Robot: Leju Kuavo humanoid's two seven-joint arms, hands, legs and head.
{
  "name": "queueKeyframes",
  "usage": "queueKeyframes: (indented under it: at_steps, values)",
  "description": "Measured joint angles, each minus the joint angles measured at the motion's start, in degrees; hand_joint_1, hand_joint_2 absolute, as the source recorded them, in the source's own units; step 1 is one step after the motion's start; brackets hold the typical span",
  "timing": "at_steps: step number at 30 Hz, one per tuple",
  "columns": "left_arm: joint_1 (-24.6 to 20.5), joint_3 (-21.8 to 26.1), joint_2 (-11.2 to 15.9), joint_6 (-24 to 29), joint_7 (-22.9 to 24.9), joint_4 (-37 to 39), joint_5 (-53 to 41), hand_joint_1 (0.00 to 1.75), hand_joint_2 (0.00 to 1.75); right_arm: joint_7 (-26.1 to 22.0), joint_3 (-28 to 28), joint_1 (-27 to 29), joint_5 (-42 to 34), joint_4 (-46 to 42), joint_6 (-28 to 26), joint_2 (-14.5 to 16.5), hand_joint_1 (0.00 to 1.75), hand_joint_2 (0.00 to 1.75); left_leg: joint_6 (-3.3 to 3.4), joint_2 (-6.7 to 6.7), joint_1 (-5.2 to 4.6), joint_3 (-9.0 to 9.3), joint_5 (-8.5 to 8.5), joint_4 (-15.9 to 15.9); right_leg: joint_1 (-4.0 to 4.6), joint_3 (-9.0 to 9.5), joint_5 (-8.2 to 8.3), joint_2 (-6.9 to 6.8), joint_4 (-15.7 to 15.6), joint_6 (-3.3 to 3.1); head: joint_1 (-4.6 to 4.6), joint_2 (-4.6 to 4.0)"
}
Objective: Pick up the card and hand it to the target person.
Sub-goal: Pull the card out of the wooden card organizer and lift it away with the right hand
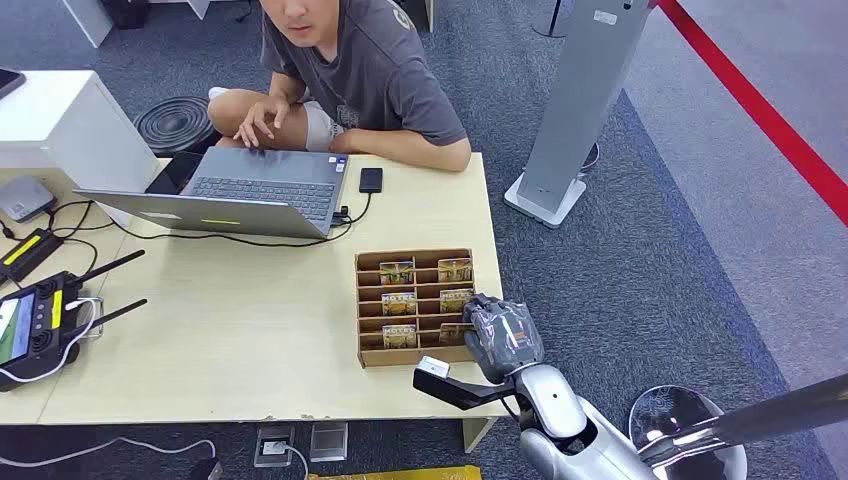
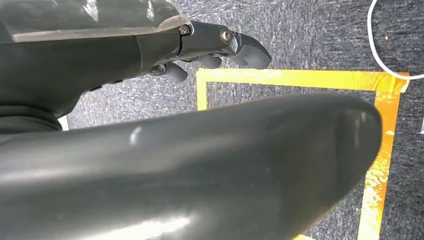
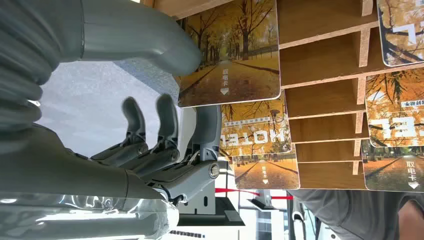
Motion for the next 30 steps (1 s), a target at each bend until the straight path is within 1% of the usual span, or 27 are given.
queueKeyframes:
  at_steps: [4,5,9,15,17,18,22,30]
  values:
    - [0.0,0.0,0.0,0.1,0.0,0.0,0.2,0.00,0.00,0.1,0.0,0.0,0.1,0.1,-0.5,0.0,1.72,1.75,0.00,0.00,0.00,0.00,0.00,0.0,0.00,0.00,0.00,0.00,0.0,0.00,0.01,0.00]
    - [0.0,0.0,0.0,0.1,0.0,0.0,0.3,0.00,0.00,0.2,0.0,0.0,0.2,0.2,-0.8,0.0,1.73,1.75,0.00,0.00,0.00,0.00,0.00,0.0,0.00,0.00,0.00,0.00,0.0,0.00,0.01,0.00]
    - [0.0,-0.2,0.0,0.2,0.0,0.0,0.6,0.00,0.00,0.4,0.0,0.0,0.5,0.3,-2.5,0.0,1.71,1.75,0.00,0.00,0.00,0.00,0.00,0.0,0.00,0.00,0.00,0.00,0.0,0.00,0.01,0.00]
    - [0.0,-0.7,0.0,0.3,0.0,0.0,1.0,0.00,0.00,0.4,-0.1,-0.1,0.9,0.4,-4.0,0.0,1.58,1.75,0.00,0.00,0.00,0.00,0.00,0.0,0.00,-0.01,0.00,0.00,0.0,0.00,-0.01,0.00]
    - [0.0,-0.8,0.0,0.3,0.0,0.0,1.1,0.00,0.00,0.4,-0.2,-0.1,1.0,0.3,-4.0,0.0,1.58,1.75,0.00,0.00,0.00,0.00,0.00,0.0,0.00,-0.01,0.00,0.00,0.0,0.00,-0.01,0.00]
    - [0.0,-0.9,0.0,0.3,0.0,0.0,1.2,0.00,0.00,0.4,-0.2,-0.1,1.0,0.1,-3.9,0.0,1.58,1.75,0.00,0.00,0.00,0.00,0.00,0.0,0.00,-0.01,0.00,0.00,0.0,0.00,-0.02,0.00]
    - [0.0,-1.0,0.0,0.3,0.0,0.0,1.3,0.00,0.00,0.7,-0.4,0.0,1.1,-1.1,-3.7,-0.1,1.74,1.75,0.00,0.00,0.00,0.00,0.00,0.0,0.00,-0.01,0.00,0.00,0.0,0.00,0.00,0.00]
    - [0.0,-1.5,0.0,0.0,-0.1,0.0,1.4,0.00,0.00,1.7,-0.7,0.3,1.2,-4.3,-2.6,-0.7,1.75,1.75,0.00,0.00,0.00,0.01,0.00,0.0,0.00,-0.01,0.00,0.01,0.0,0.00,0.02,0.00]
